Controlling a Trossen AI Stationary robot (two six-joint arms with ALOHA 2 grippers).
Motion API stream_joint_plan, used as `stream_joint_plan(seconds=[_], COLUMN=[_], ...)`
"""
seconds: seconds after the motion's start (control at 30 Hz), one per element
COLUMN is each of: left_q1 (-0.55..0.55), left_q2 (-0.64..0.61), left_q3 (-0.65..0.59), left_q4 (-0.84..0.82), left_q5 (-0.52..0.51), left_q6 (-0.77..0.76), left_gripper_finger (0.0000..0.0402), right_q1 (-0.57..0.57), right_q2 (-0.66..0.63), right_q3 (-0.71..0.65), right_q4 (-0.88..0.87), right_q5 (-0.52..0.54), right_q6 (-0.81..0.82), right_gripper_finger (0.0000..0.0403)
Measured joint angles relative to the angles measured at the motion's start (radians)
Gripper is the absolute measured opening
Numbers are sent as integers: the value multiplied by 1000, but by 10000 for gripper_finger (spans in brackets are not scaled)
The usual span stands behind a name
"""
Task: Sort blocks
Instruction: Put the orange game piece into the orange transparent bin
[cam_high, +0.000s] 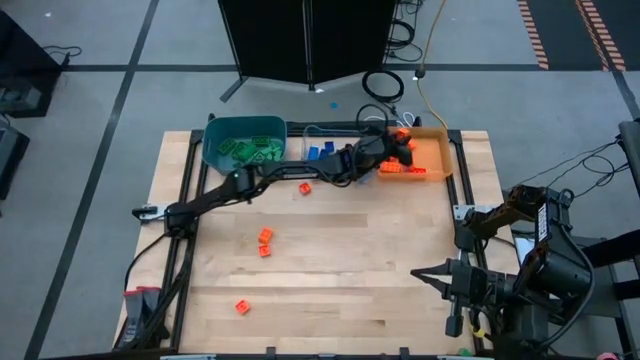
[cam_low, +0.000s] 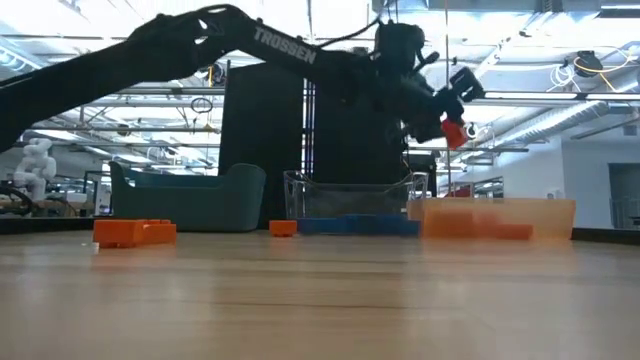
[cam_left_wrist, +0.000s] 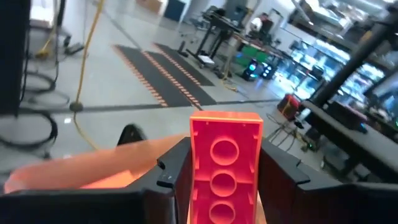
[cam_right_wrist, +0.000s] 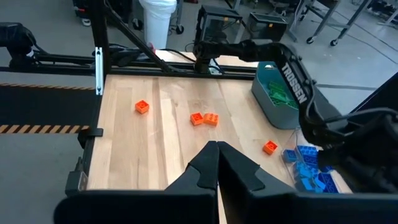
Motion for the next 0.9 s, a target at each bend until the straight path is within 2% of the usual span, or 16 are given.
stream_joint_plan(seconds=[0.2, 0.37, 0.53, 0.9], left_q1=[9, 11, 10, 13], left_q2=[18, 17, 17, 35], left_q3=[2, 3, 3, 2], left_q4=[-10, -70, -173, -162], left_q5=[-33, -48, -44, 11], left_q6=[-121, -104, -178, -180], left_gripper_finger=[132, 132, 132, 132], right_q1=[0, 0, 0, 0], right_q2=[0, 0, 0, 0], right_q3=[0, 0, 0, 0], right_q4=[-12, -12, -13, -13], right_q5=[0, 1, 6, 5], right_q6=[-8, -22, -28, -20], right_gripper_finger=[0, 0, 0, 0])
